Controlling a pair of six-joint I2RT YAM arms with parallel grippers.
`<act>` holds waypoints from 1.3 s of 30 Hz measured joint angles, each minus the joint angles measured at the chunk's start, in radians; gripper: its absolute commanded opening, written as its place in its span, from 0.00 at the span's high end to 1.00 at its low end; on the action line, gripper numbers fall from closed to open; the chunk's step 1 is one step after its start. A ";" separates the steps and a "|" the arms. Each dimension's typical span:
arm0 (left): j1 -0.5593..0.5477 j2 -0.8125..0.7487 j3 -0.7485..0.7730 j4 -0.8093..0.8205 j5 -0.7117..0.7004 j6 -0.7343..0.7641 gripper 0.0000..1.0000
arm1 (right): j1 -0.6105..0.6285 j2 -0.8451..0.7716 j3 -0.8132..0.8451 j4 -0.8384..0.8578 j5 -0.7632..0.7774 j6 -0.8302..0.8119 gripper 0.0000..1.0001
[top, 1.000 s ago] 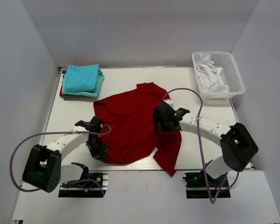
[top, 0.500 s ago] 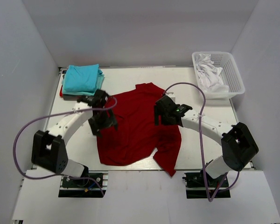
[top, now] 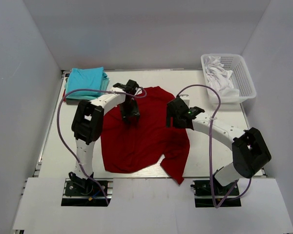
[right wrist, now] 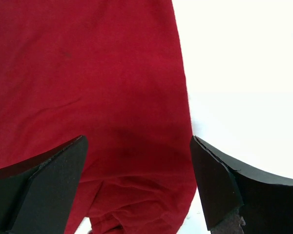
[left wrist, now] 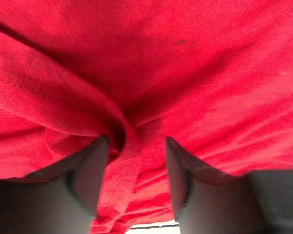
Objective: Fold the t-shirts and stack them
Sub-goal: Flatten out the tshirt
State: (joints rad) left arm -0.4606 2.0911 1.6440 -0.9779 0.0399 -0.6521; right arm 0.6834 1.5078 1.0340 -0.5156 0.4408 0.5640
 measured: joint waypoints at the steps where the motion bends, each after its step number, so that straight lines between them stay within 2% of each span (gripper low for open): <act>1: -0.006 0.014 0.003 -0.005 -0.008 0.003 0.46 | -0.004 0.000 -0.002 -0.001 0.000 0.005 0.10; 5: -0.025 0.032 0.003 -0.036 -0.035 0.008 0.58 | -0.017 -0.001 -0.020 -0.005 -0.004 0.014 0.10; 6: -0.027 0.032 0.003 -0.042 -0.042 0.009 0.73 | -0.022 -0.001 -0.026 -0.005 -0.007 0.016 0.10; 8: -0.029 0.032 0.002 -0.045 -0.052 0.002 0.89 | -0.027 -0.001 -0.034 -0.006 -0.011 0.020 0.10; 9: -0.029 0.032 0.002 -0.048 -0.057 0.000 1.00 | -0.029 -0.001 -0.035 -0.006 -0.015 0.022 0.10; 16: -0.028 -0.014 -0.027 -0.057 -0.100 -0.004 1.00 | -0.040 -0.002 -0.050 0.013 -0.048 0.031 0.10; 28: -0.007 -0.440 -0.386 -0.152 -0.243 -0.106 1.00 | -0.041 -0.002 -0.070 0.030 -0.062 0.010 0.10; 33: -0.004 -0.473 -0.423 -0.196 -0.340 -0.156 0.99 | -0.041 0.009 -0.082 0.049 -0.080 -0.003 0.10; 35: 0.004 -0.456 -0.443 -0.214 -0.383 -0.184 0.95 | -0.041 0.013 -0.082 0.049 -0.082 -0.011 0.10; 36: 0.013 -0.439 -0.455 -0.229 -0.409 -0.203 0.90 | -0.041 0.013 -0.082 0.049 -0.083 -0.016 0.10; 38: 0.038 -0.397 -0.472 -0.257 -0.463 -0.232 0.74 | -0.041 0.013 -0.082 0.054 -0.084 -0.025 0.10; 39: 0.054 -0.371 -0.472 -0.273 -0.486 -0.246 0.61 | -0.041 0.013 -0.084 0.058 -0.084 -0.029 0.10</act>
State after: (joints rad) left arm -0.4068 1.7199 1.1721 -1.2507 -0.4461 -0.8982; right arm 0.6426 1.5208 0.9501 -0.4580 0.3565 0.5354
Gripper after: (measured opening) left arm 0.218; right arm 0.905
